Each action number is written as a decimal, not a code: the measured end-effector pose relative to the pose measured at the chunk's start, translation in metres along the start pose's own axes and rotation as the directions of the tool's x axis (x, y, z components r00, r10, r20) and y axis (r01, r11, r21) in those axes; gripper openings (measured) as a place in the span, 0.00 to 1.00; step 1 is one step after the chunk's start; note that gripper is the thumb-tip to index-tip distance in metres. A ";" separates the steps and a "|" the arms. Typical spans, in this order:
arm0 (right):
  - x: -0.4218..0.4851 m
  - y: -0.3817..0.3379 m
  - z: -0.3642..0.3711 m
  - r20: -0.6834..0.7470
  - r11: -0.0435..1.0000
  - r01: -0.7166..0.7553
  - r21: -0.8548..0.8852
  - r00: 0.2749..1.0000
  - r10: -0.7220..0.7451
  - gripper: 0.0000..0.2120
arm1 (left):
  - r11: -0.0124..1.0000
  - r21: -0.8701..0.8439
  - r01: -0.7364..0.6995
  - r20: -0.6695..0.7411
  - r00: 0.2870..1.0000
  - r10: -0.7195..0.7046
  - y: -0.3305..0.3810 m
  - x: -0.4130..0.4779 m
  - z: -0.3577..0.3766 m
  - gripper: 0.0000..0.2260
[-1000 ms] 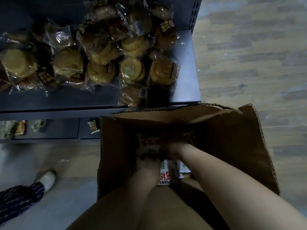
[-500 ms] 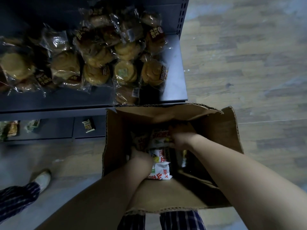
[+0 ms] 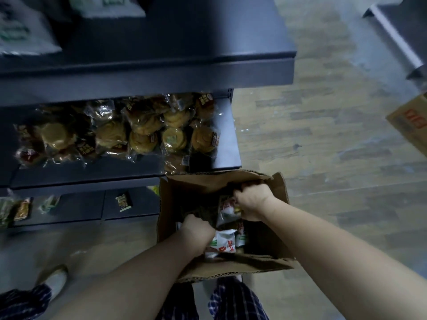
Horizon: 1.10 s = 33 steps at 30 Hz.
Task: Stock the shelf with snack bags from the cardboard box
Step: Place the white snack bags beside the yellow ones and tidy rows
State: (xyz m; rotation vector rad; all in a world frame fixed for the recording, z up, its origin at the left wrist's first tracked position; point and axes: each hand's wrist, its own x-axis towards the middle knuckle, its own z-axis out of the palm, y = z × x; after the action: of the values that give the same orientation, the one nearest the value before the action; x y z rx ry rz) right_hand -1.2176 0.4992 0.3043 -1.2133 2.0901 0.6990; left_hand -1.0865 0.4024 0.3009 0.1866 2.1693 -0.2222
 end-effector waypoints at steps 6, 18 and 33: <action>-0.029 0.004 -0.033 -0.008 0.951 -0.005 0.309 1.000 0.007 0.29 | 0.993 -0.106 -0.046 -0.270 0.963 0.015 -0.026 -0.049 -0.025 0.11; -0.102 0.043 -0.087 0.165 0.361 -0.118 0.925 0.981 -0.101 0.25 | 0.443 -0.848 -0.291 -0.440 0.852 -0.283 -0.083 -0.153 -0.048 0.11; -0.143 -0.020 -0.151 -0.104 -0.534 -0.103 0.840 0.933 -0.344 0.13 | -0.484 -0.476 -0.734 -0.485 0.678 -0.552 -0.102 -0.220 -0.084 0.16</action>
State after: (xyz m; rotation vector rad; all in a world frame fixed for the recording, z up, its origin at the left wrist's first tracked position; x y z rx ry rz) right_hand -1.1814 0.4650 0.5076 -0.0342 1.1190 -1.2190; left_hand -1.0503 0.3117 0.5377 -0.7122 1.8114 2.7179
